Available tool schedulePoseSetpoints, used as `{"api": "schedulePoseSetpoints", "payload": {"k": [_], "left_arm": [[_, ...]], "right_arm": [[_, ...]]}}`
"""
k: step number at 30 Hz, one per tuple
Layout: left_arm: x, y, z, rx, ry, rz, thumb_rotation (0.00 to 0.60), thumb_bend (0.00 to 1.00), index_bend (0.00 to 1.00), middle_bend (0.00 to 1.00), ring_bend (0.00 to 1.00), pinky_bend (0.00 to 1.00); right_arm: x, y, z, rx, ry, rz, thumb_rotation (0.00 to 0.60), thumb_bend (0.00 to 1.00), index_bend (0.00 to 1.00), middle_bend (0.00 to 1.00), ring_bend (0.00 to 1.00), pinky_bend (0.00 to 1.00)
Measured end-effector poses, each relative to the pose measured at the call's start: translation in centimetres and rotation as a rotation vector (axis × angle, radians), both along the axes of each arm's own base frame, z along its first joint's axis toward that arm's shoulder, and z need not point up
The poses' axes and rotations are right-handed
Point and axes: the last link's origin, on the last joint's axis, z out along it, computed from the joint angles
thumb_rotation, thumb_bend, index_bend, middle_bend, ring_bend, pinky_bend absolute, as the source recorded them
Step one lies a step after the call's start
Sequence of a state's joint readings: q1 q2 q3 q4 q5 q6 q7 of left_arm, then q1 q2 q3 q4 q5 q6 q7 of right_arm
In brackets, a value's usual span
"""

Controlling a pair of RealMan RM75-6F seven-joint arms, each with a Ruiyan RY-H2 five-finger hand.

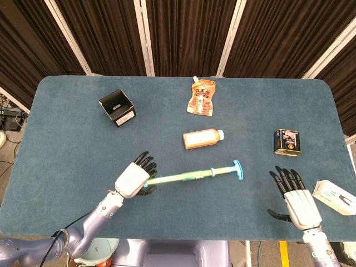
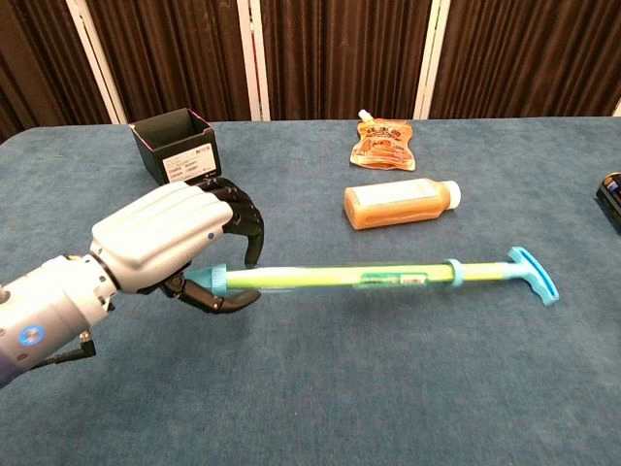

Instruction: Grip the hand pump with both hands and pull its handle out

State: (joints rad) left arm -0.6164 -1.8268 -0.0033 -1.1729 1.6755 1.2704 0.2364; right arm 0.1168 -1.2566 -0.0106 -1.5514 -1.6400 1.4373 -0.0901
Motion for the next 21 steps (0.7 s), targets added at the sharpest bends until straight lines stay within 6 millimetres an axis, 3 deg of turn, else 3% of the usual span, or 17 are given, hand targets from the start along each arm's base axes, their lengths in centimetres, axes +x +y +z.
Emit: {"api": "schedulePoseSetpoints", "payload": {"k": [9, 21], "left_arm": [[0.5, -2.9, 1.1, -0.043, -0.097, -0.1, 0.6, 0.48, 0.7, 0.39, 0.21, 0.14], [-1.0, -3.6, 1.0, -0.028, -0.125, -0.104, 0.6, 0.48, 0.7, 0.4, 0.23, 0.14]], "right_arm": [[0.8, -0.4, -1.2, 0.046, -0.072, 0.001, 0.6, 0.18, 0.21, 0.0, 0.0, 0.0], [0.6, 0.8, -3.1, 0.242, -0.229, -0.069, 0.6, 0.3, 0.31, 0.0, 0.0, 0.0]]}}
